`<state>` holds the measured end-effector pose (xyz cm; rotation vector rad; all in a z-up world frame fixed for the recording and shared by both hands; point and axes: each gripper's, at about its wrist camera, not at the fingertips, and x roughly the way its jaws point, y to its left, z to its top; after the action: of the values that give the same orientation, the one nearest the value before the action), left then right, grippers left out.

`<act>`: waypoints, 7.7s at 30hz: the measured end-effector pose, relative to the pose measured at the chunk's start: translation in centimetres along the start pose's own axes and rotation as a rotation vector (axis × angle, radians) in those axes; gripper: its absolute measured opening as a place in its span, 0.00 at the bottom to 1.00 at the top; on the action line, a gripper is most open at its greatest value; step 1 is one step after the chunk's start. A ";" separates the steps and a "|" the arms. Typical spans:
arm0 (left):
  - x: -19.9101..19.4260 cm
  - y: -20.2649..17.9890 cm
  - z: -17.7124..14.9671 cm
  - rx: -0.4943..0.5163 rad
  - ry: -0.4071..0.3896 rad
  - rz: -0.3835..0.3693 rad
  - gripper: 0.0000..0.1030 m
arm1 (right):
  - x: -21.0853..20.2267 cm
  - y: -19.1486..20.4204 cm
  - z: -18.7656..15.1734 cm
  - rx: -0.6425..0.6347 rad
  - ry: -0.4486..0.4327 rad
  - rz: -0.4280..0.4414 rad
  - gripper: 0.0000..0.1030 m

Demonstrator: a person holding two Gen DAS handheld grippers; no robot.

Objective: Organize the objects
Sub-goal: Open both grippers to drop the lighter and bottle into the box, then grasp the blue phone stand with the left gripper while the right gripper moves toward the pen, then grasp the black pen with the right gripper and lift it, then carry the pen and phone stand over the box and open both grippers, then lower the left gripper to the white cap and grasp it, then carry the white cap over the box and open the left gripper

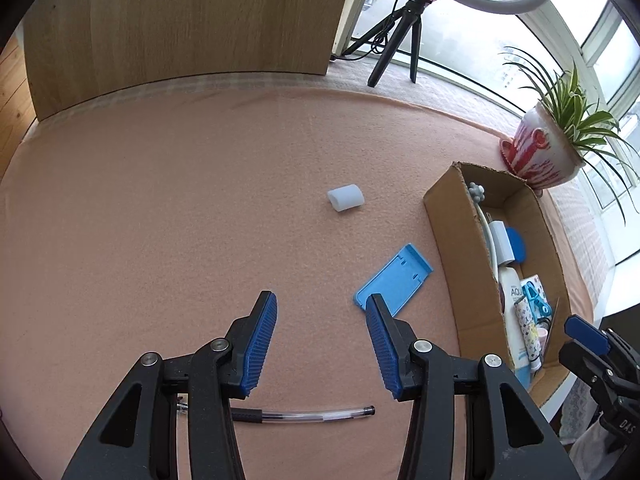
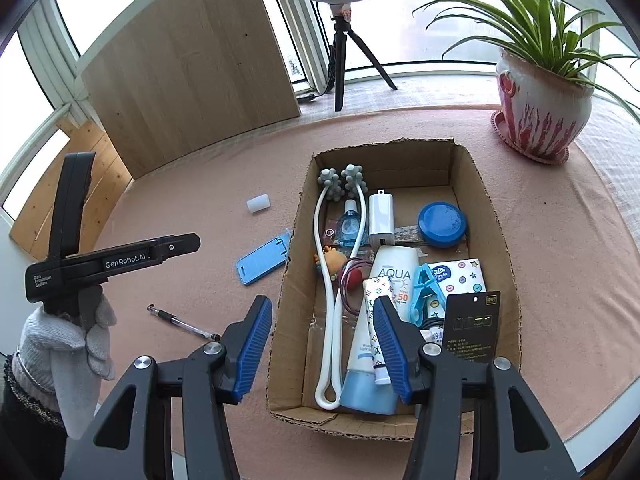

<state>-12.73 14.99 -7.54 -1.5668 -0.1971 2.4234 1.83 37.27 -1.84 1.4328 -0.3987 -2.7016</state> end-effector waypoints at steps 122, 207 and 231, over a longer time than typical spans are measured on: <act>-5.6 9.2 -12.8 -0.255 -0.059 0.079 0.36 | 10.2 17.6 -1.1 -0.380 0.234 0.104 0.09; 10.6 -4.1 8.9 0.026 0.047 0.069 0.51 | -1.3 -5.8 0.7 0.108 0.024 -0.147 0.42; 5.3 -5.1 6.5 0.065 -0.035 0.022 0.20 | -2.3 -6.7 -0.7 0.149 -0.009 -0.157 0.42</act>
<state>-20.04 21.48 -8.25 -1.5075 -0.1066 2.4496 4.17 43.96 -2.01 1.5518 -0.5188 -2.8564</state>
